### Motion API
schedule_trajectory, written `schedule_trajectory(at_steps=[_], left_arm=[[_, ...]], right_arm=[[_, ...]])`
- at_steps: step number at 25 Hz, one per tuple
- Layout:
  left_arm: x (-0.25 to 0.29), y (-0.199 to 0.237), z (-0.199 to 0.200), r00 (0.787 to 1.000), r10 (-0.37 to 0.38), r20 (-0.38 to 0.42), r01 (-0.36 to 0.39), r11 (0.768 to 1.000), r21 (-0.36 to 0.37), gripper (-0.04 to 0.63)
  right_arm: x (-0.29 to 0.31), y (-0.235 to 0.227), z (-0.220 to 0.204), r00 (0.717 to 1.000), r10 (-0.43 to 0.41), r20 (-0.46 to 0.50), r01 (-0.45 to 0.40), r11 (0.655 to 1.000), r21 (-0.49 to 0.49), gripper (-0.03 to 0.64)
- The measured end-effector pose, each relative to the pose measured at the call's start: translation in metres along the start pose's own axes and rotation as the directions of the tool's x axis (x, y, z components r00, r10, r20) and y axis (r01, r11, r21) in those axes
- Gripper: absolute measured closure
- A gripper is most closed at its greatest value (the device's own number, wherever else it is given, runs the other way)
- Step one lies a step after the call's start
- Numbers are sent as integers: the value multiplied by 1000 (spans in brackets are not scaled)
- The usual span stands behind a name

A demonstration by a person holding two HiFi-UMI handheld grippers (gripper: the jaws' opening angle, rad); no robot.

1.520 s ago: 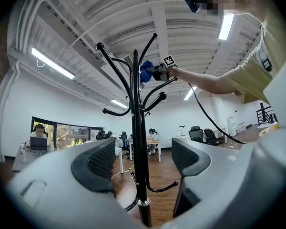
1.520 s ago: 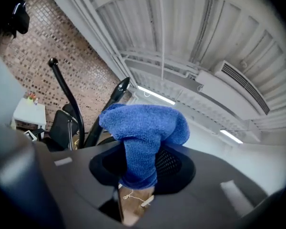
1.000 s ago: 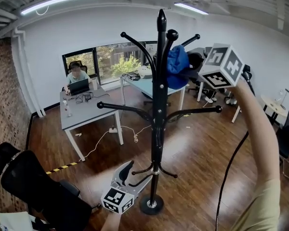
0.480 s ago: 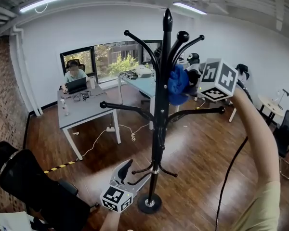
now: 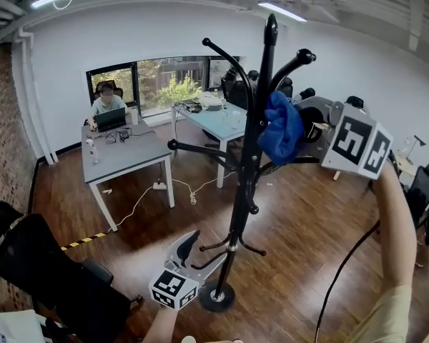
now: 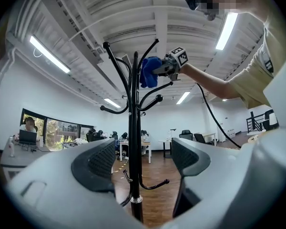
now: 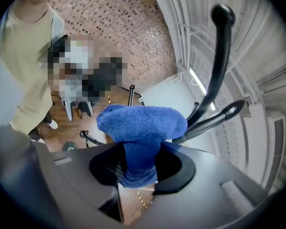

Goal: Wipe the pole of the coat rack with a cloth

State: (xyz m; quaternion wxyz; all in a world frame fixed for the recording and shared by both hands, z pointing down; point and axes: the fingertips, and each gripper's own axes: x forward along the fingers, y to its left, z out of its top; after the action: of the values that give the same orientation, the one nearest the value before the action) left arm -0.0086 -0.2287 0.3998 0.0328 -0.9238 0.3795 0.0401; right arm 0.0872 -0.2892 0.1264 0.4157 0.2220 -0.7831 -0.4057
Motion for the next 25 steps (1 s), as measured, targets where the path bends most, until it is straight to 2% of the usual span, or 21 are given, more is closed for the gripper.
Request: schedule_trajectory(at_steps=[5, 8, 11, 14, 15, 17, 19, 22, 25], left_arm=[[-16, 10, 1, 1000, -12, 11, 12, 1000, -11, 249], [-28, 19, 5, 1000, -12, 20, 12, 1000, -14, 249], [-44, 32, 8, 1000, 1, 32, 0, 1000, -20, 249], [-60, 46, 8, 999, 14, 40, -13, 1000, -27, 249], [-65, 51, 9, 999, 19, 43, -17, 999, -29, 249], [-75, 60, 10, 998, 26, 49, -24, 999, -32, 253], [-82, 67, 10, 998, 31, 54, -29, 999, -37, 253], [-85, 72, 7, 998, 26, 58, -24, 999, -44, 255], [-81, 66, 4, 999, -6, 50, 8, 999, -40, 255]], right_arm=[[0, 0, 74, 987, -138, 85, 135, 990, 32, 474], [22, -31, 112, 951, -288, 115, 278, 956, 96, 474], [55, -72, 142, 895, -430, 115, 411, 898, 160, 474], [92, -113, 150, 842, -539, 11, 530, 833, 158, 474], [103, -129, 147, 817, -574, -51, 576, 808, 124, 474], [118, -160, 137, 741, -647, -180, 660, 751, 15, 474], [126, -181, 128, 674, -688, -270, 695, 714, -82, 474], [133, -191, 114, 627, -692, -357, 690, 706, -159, 476], [123, -193, 100, 560, -739, -374, 714, 659, -235, 476]])
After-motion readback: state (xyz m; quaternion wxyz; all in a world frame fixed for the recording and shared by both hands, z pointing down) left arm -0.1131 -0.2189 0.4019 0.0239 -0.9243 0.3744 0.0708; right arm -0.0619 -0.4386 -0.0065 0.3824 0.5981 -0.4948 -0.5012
